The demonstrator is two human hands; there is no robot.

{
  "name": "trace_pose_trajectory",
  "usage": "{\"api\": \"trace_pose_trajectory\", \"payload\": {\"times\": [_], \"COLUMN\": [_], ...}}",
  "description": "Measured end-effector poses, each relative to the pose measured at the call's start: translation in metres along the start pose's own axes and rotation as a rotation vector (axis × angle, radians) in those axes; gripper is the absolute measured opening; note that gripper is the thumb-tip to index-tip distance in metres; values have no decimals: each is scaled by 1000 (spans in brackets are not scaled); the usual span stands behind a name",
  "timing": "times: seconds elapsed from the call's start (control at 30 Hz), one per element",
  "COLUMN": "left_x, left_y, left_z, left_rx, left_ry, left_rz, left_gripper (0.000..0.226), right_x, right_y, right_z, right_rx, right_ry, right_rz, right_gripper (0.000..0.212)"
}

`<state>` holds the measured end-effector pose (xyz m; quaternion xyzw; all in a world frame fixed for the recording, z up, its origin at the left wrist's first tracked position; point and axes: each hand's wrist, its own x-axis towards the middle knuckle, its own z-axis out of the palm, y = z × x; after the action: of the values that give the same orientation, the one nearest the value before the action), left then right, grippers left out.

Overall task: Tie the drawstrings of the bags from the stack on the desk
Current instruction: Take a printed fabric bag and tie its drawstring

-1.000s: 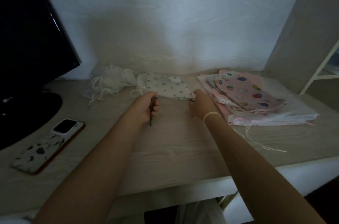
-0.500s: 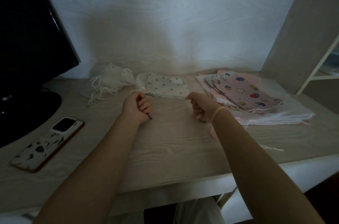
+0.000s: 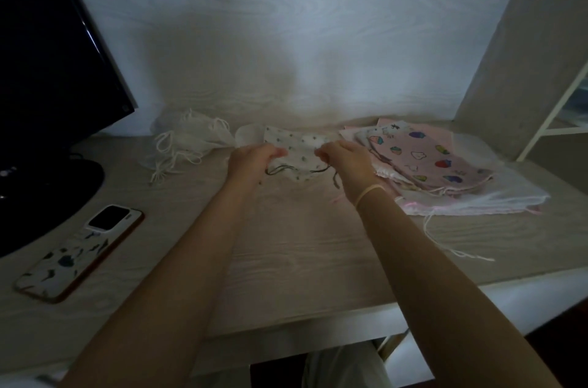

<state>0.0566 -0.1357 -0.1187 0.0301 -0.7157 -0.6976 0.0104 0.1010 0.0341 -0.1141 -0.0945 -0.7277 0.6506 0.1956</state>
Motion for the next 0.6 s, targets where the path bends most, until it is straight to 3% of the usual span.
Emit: {"api": "trace_pose_trajectory", "payload": {"times": [0.1,0.23,0.3,0.47,0.6], "left_x": [-8,-13,-11,-11,-17], "left_y": [2,0,-5,-10,-2], "left_z": [13,17,14,12,13], "left_rx": [-180,-131,14,297,434], "left_ry": [-235,-352,-304,-13,-153], "left_rz": [71,52,33,102,189], "left_gripper": [45,34,33,33,32], "right_x": [-6,-10,-9,-9,-12], "right_y": [-9,-8,-2,8,6], "right_z": [13,20,20,19,23], "right_rx": [239,187,34,-462,-534], "right_ry": [-201,-287,-255,-90,-148], "right_rz": [19,43,37,-108,-188], "right_gripper": [30,31,35,38,25]}}
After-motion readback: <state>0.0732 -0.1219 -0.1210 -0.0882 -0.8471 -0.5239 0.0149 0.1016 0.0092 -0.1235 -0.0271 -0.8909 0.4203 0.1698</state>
